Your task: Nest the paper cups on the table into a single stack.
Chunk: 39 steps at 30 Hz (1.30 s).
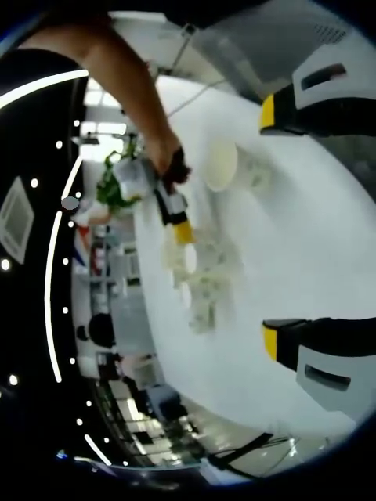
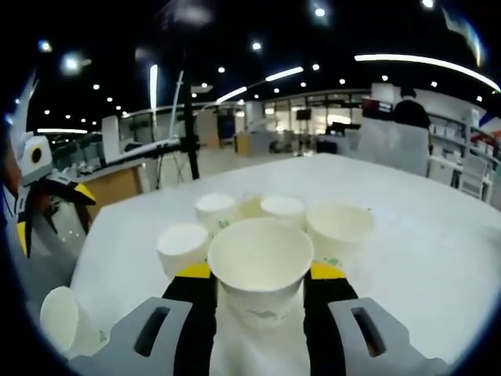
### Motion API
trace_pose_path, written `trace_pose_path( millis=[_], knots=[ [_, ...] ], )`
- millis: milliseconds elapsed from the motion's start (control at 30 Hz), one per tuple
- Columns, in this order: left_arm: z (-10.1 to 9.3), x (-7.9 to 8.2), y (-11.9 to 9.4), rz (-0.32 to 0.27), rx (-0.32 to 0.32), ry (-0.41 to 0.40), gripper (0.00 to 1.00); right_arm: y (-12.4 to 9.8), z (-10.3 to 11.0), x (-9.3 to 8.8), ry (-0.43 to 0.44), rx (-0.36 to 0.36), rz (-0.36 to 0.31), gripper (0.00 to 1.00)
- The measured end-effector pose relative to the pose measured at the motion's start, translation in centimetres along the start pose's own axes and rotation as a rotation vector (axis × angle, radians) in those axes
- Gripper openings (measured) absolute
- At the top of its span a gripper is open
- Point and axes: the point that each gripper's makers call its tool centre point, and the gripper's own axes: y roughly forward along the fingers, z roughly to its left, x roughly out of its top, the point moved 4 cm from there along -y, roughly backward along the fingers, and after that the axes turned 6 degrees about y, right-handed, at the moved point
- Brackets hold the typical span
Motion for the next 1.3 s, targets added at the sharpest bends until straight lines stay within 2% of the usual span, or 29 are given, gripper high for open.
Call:
trace_pose_path(
  millis=[600, 700, 933, 1133, 1300],
  knots=[
    [-0.1, -0.1, 0.0, 0.008, -0.002, 0.028, 0.95, -1.3, 0.5, 2.4, -0.023, 0.0, -0.032, 0.4],
    [0.1, 0.2, -0.1, -0.01, 0.003, 0.006, 0.98, -1.7, 0.7, 3.2, -0.026, -0.001, -0.042, 0.4],
    [0.3, -0.1, -0.1, 0.005, 0.005, -0.022, 0.99, -2.3, 0.5, 4.9, -0.031, -0.003, -0.059, 0.4],
    [0.0, 0.4, -0.2, -0.032, -0.009, -0.011, 0.99, -2.7, 0.2, 6.4, -0.033, -0.002, -0.073, 0.39],
    [0.1, 0.4, -0.2, -0.037, -0.007, -0.01, 0.99, -2.9, -0.1, 7.4, -0.039, -0.007, -0.081, 0.39]
  ],
)
